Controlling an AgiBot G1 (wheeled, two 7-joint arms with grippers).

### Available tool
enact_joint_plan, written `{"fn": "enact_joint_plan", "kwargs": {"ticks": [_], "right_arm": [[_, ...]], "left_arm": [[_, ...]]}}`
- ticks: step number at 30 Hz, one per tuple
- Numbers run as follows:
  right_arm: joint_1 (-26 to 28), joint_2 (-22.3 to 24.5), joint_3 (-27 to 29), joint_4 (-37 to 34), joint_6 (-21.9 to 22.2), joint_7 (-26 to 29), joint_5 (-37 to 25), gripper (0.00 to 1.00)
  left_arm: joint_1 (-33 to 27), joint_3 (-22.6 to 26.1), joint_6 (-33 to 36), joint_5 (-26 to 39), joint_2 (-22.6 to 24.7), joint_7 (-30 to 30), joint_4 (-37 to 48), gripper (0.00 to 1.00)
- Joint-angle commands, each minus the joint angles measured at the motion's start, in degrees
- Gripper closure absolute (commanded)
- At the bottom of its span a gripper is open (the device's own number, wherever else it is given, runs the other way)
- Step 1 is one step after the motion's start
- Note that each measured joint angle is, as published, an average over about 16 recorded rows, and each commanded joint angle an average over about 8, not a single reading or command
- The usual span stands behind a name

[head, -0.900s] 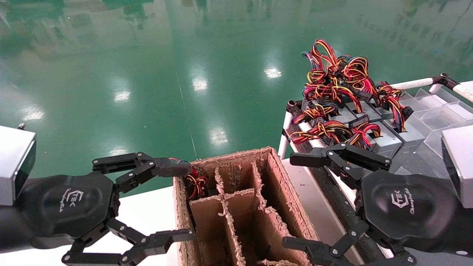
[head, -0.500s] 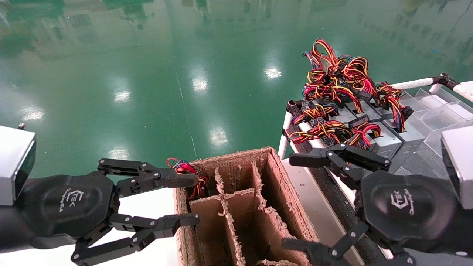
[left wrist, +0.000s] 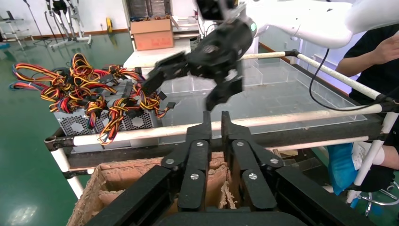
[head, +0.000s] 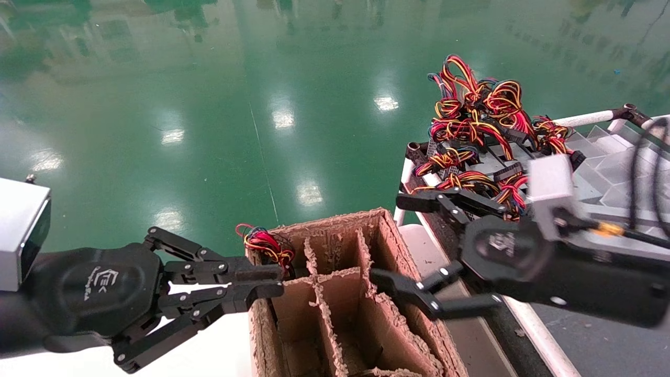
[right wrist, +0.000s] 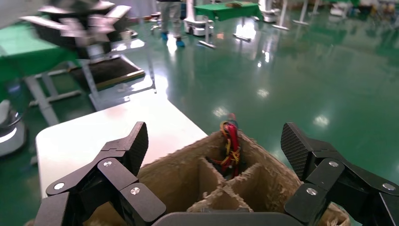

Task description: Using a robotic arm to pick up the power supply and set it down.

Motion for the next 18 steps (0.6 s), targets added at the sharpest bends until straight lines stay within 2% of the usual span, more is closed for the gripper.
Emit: {"fn": "enact_joint_plan", "kwargs": {"ticks": [1, 5, 10, 11, 18], "right_arm": [[0.72, -1.50, -0.93, -0.92, 1.57, 0.95, -1.37, 0.00], [3.70, -5.08, -3.42, -4.26, 3.05, 1.75, -5.10, 0.00], [6.69, -7.12, -5.38, -7.09, 2.34, 1.52, -7.90, 0.00], [7.14, -7.21, -5.58, -7.42, 1.95, 1.40, -8.16, 0.00], [7.83, -7.24, -5.85, -7.97, 1.12, 1.20, -8.52, 0.00]], "left_arm": [[0.00, 0.01, 0.00, 0.00, 0.00, 0.00, 0.00, 1.00], [-0.01, 0.02, -0.01, -0.01, -0.01, 0.01, 0.00, 1.00], [0.01, 0.00, -0.01, 0.00, 0.00, -0.01, -0.02, 0.98], [0.01, -0.01, -0.01, 0.00, 0.00, -0.01, -0.02, 0.88], [0.03, -0.05, -0.01, 0.02, 0.00, -0.03, -0.04, 0.03]]}}
